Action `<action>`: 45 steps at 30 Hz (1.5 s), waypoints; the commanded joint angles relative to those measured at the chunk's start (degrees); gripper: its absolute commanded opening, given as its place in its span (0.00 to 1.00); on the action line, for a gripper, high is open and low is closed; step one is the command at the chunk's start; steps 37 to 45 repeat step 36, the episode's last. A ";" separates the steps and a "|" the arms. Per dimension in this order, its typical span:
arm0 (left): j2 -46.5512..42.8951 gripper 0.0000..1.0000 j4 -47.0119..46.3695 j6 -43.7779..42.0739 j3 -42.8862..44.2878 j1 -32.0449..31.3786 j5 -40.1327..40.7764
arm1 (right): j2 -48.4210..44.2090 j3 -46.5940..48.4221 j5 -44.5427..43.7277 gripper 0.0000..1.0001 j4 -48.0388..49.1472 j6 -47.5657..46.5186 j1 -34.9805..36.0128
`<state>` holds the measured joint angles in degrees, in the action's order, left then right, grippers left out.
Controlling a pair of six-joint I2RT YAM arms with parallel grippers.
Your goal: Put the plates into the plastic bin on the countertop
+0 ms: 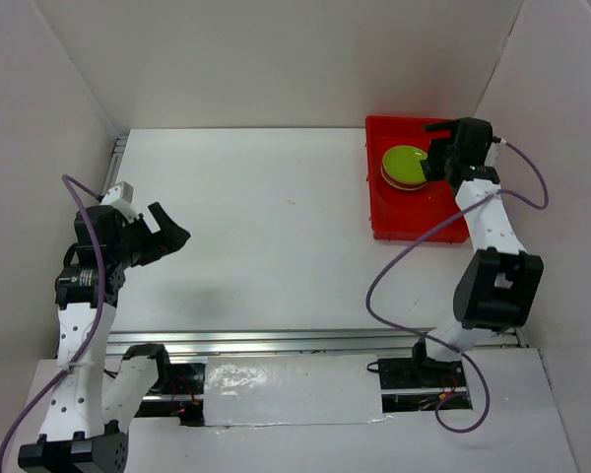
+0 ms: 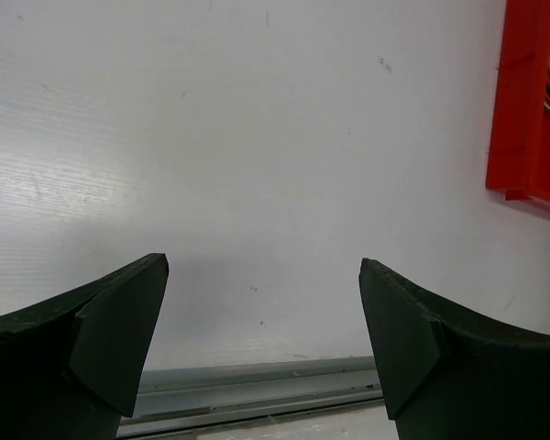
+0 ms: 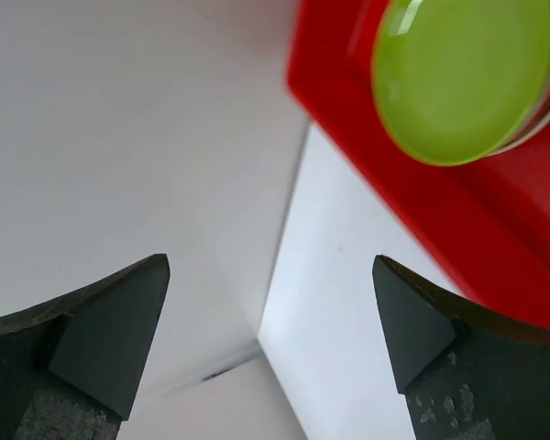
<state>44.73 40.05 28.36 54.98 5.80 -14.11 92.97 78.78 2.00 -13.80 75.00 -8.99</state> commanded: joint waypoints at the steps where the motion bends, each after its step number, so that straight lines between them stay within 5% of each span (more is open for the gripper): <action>1: 1.67 0.99 0.64 -0.85 3.37 0.17 4.35 | -7.70 -1.96 -1.47 1.00 0.89 -2.83 1.52; 5: 4.66 0.99 1.78 0.29 7.06 0.44 8.20 | -14.99 1.80 -6.20 1.00 -7.06 -24.73 10.63; 8: 6.50 0.99 0.99 0.65 11.01 0.44 13.64 | -23.57 -0.72 -20.95 1.00 -12.11 -39.02 23.20; 17: 15.92 0.99 5.39 -4.45 19.56 -2.19 27.99 | -54.25 -13.83 -41.89 1.00 -30.55 -44.77 47.12; 28: 0.02 0.99 6.61 -4.54 9.53 -8.61 27.55 | -65.72 -8.56 -37.95 1.00 -47.98 -46.44 50.03; 45: -4.74 0.99 9.43 -2.87 8.39 -8.70 29.05 | -68.27 -11.28 -37.42 1.00 -45.00 -47.32 52.32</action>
